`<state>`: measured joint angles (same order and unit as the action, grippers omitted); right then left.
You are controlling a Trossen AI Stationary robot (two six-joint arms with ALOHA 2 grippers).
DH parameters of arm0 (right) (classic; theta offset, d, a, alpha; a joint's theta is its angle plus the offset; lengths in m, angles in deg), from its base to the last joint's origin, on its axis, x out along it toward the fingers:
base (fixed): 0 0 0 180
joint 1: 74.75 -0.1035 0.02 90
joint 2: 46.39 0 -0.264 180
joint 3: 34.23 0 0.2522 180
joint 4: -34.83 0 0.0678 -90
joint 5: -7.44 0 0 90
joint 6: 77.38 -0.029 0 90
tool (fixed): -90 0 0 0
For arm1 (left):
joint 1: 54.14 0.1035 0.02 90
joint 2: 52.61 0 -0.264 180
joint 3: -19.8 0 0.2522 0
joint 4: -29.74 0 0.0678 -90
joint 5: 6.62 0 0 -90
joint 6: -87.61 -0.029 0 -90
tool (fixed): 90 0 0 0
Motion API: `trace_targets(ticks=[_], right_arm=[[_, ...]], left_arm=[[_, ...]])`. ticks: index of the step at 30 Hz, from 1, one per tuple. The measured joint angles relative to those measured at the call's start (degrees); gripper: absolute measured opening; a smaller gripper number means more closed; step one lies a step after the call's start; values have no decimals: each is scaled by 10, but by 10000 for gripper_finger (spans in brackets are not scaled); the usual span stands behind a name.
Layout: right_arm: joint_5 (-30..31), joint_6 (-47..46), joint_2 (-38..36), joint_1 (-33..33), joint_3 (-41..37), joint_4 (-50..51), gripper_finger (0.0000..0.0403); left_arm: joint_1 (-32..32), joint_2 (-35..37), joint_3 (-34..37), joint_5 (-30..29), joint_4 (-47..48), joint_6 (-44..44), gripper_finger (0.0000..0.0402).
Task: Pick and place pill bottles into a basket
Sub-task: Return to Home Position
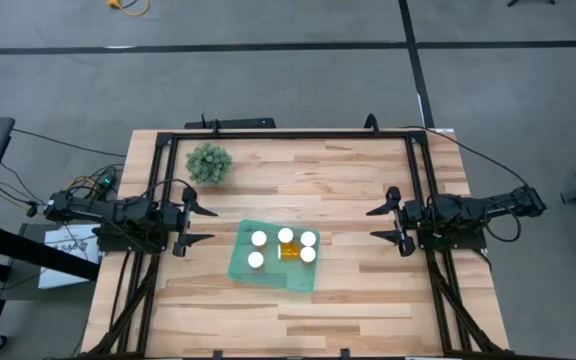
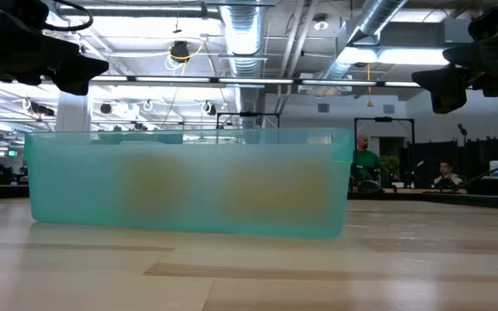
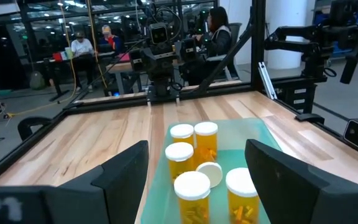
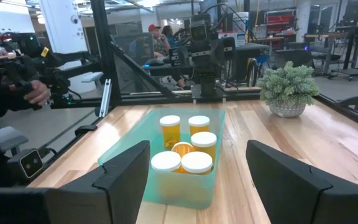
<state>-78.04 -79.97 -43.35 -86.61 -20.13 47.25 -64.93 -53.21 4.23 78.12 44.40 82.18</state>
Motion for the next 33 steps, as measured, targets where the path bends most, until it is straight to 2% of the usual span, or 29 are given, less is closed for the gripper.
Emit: trace_targets(ticks=[33], right_arm=[[0, 0, 0, 0, 0, 0, 260]], left_arm=[[0, 0, 0, -1, 0, 5, 259]])
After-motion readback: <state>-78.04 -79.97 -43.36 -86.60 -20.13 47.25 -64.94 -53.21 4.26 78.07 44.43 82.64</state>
